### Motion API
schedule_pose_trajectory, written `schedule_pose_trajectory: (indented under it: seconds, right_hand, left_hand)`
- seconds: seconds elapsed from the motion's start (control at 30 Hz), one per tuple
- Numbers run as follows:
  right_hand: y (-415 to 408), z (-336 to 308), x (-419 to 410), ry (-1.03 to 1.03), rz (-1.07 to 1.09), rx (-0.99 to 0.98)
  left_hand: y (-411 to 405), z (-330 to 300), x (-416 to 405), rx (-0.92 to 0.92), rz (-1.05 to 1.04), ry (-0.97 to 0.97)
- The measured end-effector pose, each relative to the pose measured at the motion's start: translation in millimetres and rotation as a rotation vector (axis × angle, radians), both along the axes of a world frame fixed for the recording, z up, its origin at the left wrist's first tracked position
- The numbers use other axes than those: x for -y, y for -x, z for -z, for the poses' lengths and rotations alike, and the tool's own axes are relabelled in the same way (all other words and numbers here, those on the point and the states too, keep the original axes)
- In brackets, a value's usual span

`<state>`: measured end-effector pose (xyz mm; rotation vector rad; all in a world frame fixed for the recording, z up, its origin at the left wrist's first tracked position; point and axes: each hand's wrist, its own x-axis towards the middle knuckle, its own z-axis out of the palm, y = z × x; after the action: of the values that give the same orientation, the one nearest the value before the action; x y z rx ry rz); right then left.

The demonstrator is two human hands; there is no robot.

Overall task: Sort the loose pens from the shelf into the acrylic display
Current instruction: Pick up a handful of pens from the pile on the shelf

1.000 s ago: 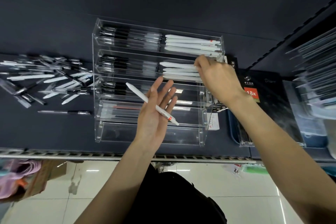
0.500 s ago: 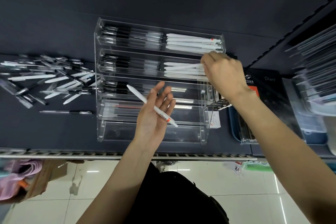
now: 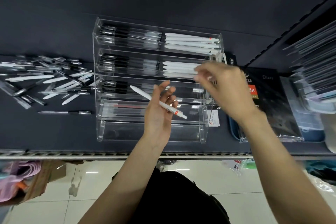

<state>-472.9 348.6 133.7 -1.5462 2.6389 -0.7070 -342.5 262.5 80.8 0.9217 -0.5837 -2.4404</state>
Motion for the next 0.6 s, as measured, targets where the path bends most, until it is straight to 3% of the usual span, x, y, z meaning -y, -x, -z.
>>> schedule_pose_trajectory:
  seconds: [0.07, 0.13, 0.27, 0.37, 0.5, 0.6]
  right_hand:
    - [-33.8, -0.7, -15.1, 0.005, -0.034, 0.161]
    - [-54.0, 9.9, -22.7, -0.059, -0.032, 0.14]
    - [-43.4, 13.7, -24.9, 0.013, 0.008, 0.04]
    - [-7.7, 6.2, -21.9, 0.018, 0.115, -0.16]
    - [34.3, 7.0, -0.1, -0.166, 0.082, -0.29]
    - [43.6, 15.1, 20.6, -0.353, -0.022, -0.36]
  left_hand:
    - [6.6, -4.4, -7.6, 0.04, -0.005, 0.091]
    - [12.6, -11.2, -17.3, 0.055, 0.017, 0.146]
    - [15.3, -17.4, -27.0, 0.058, 0.153, 0.317]
    - [11.8, -4.4, -11.2, 0.252, 0.28, 0.761]
    - [1.1, 22.7, 24.6, 0.558, 0.042, 1.463]
    - [1.9, 35.8, 50.7, 0.738, -0.092, 1.773]
